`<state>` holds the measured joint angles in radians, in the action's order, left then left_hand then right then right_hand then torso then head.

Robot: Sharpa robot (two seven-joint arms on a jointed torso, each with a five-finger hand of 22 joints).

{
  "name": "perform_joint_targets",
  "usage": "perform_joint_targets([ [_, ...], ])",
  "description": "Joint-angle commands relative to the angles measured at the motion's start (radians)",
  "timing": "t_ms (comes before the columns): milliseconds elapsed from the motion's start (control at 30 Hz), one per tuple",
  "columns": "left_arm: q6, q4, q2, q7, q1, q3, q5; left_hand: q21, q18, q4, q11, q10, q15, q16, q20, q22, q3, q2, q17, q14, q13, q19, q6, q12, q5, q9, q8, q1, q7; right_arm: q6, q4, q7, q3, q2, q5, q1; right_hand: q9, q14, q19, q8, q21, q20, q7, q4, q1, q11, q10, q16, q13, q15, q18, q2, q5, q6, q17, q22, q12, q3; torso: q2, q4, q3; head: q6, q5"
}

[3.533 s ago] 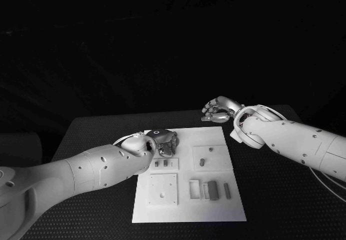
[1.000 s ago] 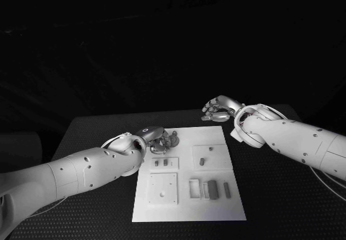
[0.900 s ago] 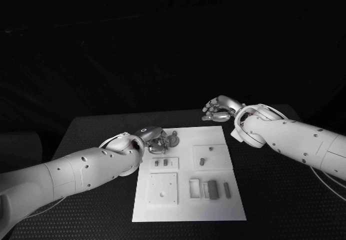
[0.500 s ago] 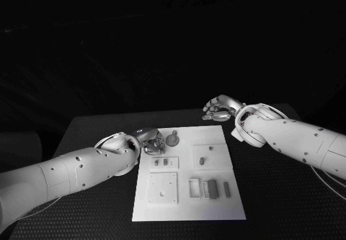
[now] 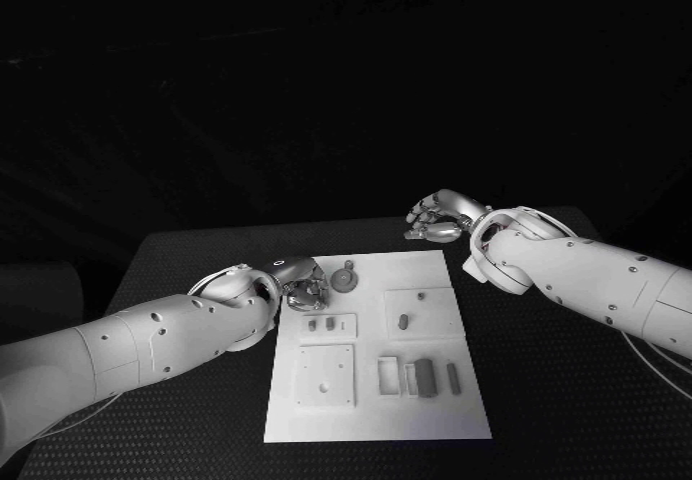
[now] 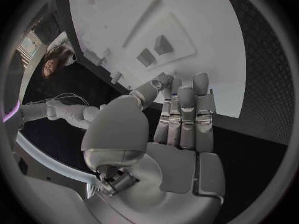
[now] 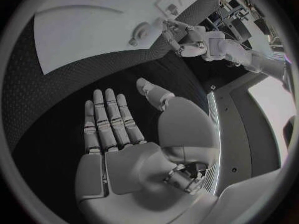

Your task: Assemble the parts on the task board

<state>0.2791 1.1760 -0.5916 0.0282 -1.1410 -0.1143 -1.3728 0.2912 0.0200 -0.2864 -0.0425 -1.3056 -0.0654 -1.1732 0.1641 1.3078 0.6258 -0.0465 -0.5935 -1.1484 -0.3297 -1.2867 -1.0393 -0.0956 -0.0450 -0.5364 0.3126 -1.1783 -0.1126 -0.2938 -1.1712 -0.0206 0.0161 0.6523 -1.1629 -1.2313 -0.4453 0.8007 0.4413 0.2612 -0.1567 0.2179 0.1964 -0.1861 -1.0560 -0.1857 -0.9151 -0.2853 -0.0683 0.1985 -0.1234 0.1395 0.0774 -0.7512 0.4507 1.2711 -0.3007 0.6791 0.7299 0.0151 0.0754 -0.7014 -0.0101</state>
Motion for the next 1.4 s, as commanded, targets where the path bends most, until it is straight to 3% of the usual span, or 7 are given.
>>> perform_joint_targets([
  [33,-0.016,-0.004,0.006,-0.006,-0.001,0.0,-0.002,0.004,0.043,0.001,0.0,-0.008,-0.002,-0.007,0.001,0.026,0.007,0.011,-0.001,-0.006,-0.001,-0.003,-0.007,-0.006,-0.007,-0.001,0.003,-0.003,0.002,0.009,-0.002,0.01,0.0,0.0,-0.002,0.0,0.001,-0.004,0.004,0.004,0.004,-0.002,0.027,-0.005,-0.009,-0.002,-0.007,-0.004,0.0,0.002,0.005,-0.001,0.002,0.008,-0.002,0.001,0.006,-0.002,0.0,-0.0003,0.0008,-0.001,0.0],
  [367,-0.037,-0.012,0.022,0.003,-0.001,0.0,-0.007,0.006,0.043,0.001,0.0,-0.009,-0.002,-0.008,0.001,0.026,0.007,0.011,-0.002,-0.007,-0.001,-0.003,-0.007,-0.005,-0.007,-0.001,0.003,-0.002,0.002,0.01,-0.002,0.01,0.0,-0.001,-0.002,0.0,0.001,-0.004,0.005,0.004,0.004,-0.002,0.027,-0.005,-0.009,-0.002,-0.007,-0.004,0.0,0.002,0.005,-0.001,0.002,0.008,-0.002,0.002,0.007,-0.002,0.0,-0.0013,0.0019,-0.002,0.0],
  [800,-0.136,-0.02,0.029,0.044,-0.001,0.0,-0.048,0.007,0.043,0.001,0.0,-0.009,-0.003,-0.009,0.001,0.026,0.007,0.013,-0.002,-0.007,-0.002,-0.003,-0.007,-0.004,-0.007,-0.001,0.002,-0.002,0.002,0.01,-0.001,0.01,0.0,0.0,-0.002,0.0,0.002,-0.004,0.005,0.005,0.005,-0.002,0.028,-0.005,-0.009,-0.002,-0.008,-0.004,0.0,0.002,0.005,-0.001,0.002,0.008,-0.002,0.002,0.007,-0.002,0.0,-0.001,0.0011,-0.003,0.004],
  [1267,-0.093,-0.04,0.04,0.037,-0.001,-0.001,-0.033,0.011,0.042,0.002,-0.002,-0.005,-0.001,-0.011,0.001,0.026,0.004,0.012,-0.003,-0.006,-0.001,-0.001,-0.001,0.003,-0.006,0.001,-0.002,0.004,-0.001,0.01,0.0,0.01,0.0,-0.001,-0.002,0.0,0.002,-0.004,0.005,0.005,0.006,-0.002,0.028,-0.005,-0.009,-0.002,-0.008,-0.005,0.0,0.002,0.005,-0.001,0.002,0.008,-0.003,0.003,0.008,-0.002,0.0,-0.0006,-0.0003,-0.002,0.005],
  [1400,-0.066,-0.04,0.033,0.031,-0.001,-0.001,-0.007,0.013,0.043,0.004,-0.011,0.017,0.008,-0.01,-0.005,0.025,-0.007,-0.011,-0.005,0.006,0.004,0.011,0.045,0.021,-0.006,0.011,-0.027,0.017,-0.02,0.009,0.001,0.009,0.0,-0.001,-0.002,0.0,0.003,-0.004,0.005,0.005,0.007,-0.002,0.028,-0.005,-0.009,-0.002,-0.008,-0.005,0.0,0.003,0.005,0.0,0.002,0.008,-0.004,0.004,0.009,-0.003,0.0,-0.0001,0.0003,-0.002,0.006],
])
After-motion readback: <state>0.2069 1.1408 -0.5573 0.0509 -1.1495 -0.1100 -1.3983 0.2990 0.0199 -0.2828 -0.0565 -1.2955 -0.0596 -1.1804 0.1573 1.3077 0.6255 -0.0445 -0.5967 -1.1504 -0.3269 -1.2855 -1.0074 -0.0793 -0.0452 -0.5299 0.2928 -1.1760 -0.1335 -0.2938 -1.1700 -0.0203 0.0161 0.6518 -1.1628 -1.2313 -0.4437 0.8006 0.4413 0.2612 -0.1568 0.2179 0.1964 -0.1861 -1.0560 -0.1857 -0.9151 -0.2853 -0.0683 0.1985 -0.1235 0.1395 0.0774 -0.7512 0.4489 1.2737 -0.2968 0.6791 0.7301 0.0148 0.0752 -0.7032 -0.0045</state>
